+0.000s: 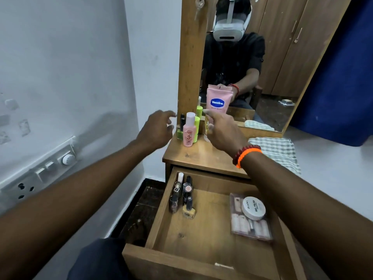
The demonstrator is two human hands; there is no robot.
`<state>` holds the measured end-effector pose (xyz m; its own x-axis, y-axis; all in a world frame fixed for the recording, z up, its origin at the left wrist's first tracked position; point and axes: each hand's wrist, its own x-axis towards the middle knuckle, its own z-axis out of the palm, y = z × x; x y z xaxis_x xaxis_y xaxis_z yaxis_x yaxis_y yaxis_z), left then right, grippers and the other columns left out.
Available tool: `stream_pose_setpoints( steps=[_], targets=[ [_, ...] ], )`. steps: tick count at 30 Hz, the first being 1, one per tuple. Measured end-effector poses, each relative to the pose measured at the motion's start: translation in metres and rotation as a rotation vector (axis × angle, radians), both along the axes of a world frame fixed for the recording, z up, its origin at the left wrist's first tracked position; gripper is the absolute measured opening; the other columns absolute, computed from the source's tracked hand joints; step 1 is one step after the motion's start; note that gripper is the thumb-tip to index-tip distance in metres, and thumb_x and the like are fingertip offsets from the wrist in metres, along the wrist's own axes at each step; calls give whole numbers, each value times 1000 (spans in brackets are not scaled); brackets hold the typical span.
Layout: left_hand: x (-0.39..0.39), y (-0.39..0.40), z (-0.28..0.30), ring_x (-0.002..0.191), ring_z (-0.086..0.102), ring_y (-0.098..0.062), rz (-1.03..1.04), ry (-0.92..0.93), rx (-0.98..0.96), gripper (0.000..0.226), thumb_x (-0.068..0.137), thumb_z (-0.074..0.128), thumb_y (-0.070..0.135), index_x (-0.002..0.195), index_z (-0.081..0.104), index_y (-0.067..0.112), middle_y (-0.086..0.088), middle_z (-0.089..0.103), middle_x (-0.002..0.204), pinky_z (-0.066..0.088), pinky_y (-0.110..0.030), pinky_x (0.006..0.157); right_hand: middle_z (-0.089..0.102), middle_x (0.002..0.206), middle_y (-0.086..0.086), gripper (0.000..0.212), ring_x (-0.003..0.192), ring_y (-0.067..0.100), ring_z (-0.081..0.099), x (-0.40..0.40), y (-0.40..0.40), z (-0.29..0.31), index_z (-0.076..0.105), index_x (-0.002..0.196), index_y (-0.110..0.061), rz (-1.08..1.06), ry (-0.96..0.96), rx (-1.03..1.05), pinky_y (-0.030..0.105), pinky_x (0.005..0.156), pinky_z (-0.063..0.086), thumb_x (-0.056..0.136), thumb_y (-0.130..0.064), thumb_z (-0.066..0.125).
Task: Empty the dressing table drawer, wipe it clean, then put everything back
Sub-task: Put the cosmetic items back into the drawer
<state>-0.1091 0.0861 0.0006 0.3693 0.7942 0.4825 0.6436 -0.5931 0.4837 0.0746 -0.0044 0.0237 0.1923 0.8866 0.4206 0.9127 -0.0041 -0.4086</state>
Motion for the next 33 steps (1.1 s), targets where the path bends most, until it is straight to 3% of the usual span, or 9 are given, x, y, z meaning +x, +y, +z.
stream_pose_setpoints(
  steps=[4,8,11,14,20,25,30,33],
  targets=[
    [18,35,-3,112,59,-26,-27,103,13,50,95,61,5,140,56,27,-11,58,125,47,-30,88,58,132,17,66,120,37,56,0,23,-1,37,158,-22,12,-94,-141,53,94,57,97,1,49],
    [22,46,-19,108,57,-26,-69,170,29,45,98,61,16,140,57,29,-11,58,121,47,-30,83,51,119,13,60,94,32,65,4,29,-16,34,159,-24,36,-50,-189,50,76,64,104,-7,51],
    [21,44,-22,103,58,-23,-56,104,54,41,95,66,23,135,62,25,-8,61,121,51,-35,85,59,124,15,50,102,31,67,7,27,-23,48,150,-15,-3,-72,-72,46,77,64,102,-18,61],
    [19,41,-19,84,58,-15,-70,-7,57,33,90,73,20,123,70,20,-5,68,114,53,-34,79,66,126,16,44,115,31,63,8,21,-25,62,132,-7,-28,-66,43,40,85,60,96,-29,72],
    [11,31,-13,69,62,-3,-60,-120,-30,16,87,75,12,103,73,14,-1,75,98,41,-13,63,69,117,12,36,109,25,65,3,16,-25,64,112,-10,-46,68,157,36,82,60,87,-29,82],
    [12,27,-14,70,62,-2,-74,-113,-43,17,85,77,12,102,74,16,0,75,97,43,-14,64,67,127,9,54,111,27,65,-1,21,-21,57,137,-19,34,95,88,50,76,64,88,-17,80],
    [20,23,-19,76,63,-13,-70,-124,-24,17,86,76,12,102,73,16,0,74,99,55,-31,74,61,131,12,64,112,30,60,-3,29,-22,51,149,-18,76,4,40,50,81,62,91,-7,74],
    [23,22,-20,79,62,-13,-66,-111,18,18,88,73,12,105,73,15,-1,74,103,56,-33,77,59,135,10,69,119,28,55,-3,39,-20,45,154,-23,121,-69,-19,47,90,59,92,-1,68]
  ],
)
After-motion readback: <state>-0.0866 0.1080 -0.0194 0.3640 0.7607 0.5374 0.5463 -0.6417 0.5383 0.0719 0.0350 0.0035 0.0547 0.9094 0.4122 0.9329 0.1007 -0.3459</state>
